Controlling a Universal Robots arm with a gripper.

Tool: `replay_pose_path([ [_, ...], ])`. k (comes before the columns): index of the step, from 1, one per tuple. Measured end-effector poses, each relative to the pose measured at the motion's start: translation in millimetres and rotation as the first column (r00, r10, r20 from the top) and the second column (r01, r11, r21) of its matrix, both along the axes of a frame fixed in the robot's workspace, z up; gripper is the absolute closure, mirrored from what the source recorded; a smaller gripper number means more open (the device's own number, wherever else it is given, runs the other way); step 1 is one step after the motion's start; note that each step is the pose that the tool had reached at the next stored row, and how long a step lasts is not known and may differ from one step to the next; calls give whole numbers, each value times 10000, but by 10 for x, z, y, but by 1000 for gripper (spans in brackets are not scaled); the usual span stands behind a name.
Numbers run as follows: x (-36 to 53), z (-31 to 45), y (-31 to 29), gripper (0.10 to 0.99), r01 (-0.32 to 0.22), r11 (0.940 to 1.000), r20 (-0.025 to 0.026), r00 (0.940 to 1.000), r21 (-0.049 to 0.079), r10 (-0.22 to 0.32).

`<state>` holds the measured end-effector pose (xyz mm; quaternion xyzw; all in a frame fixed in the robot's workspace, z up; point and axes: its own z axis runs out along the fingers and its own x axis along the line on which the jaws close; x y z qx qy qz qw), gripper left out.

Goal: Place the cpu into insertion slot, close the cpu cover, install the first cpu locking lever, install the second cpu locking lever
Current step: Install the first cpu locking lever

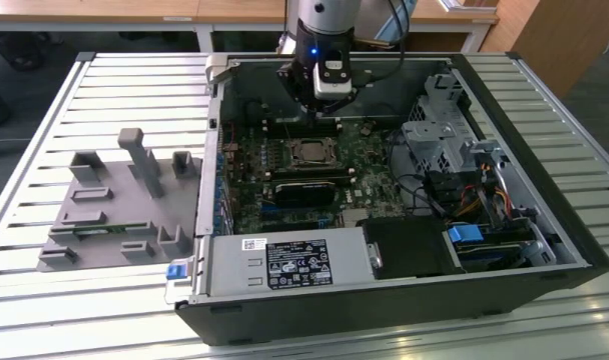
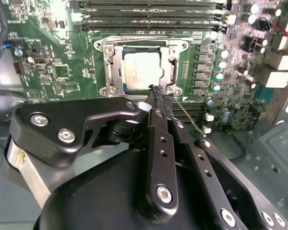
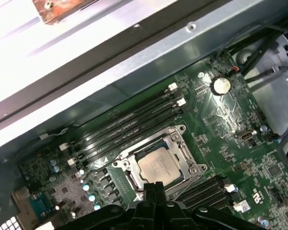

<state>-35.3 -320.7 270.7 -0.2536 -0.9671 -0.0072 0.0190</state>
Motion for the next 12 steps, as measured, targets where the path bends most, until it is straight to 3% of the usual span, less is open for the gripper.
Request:
replay_pose_path([
  [12,0,0,0,976,-1260,9920,0,9920,0,1260],
])
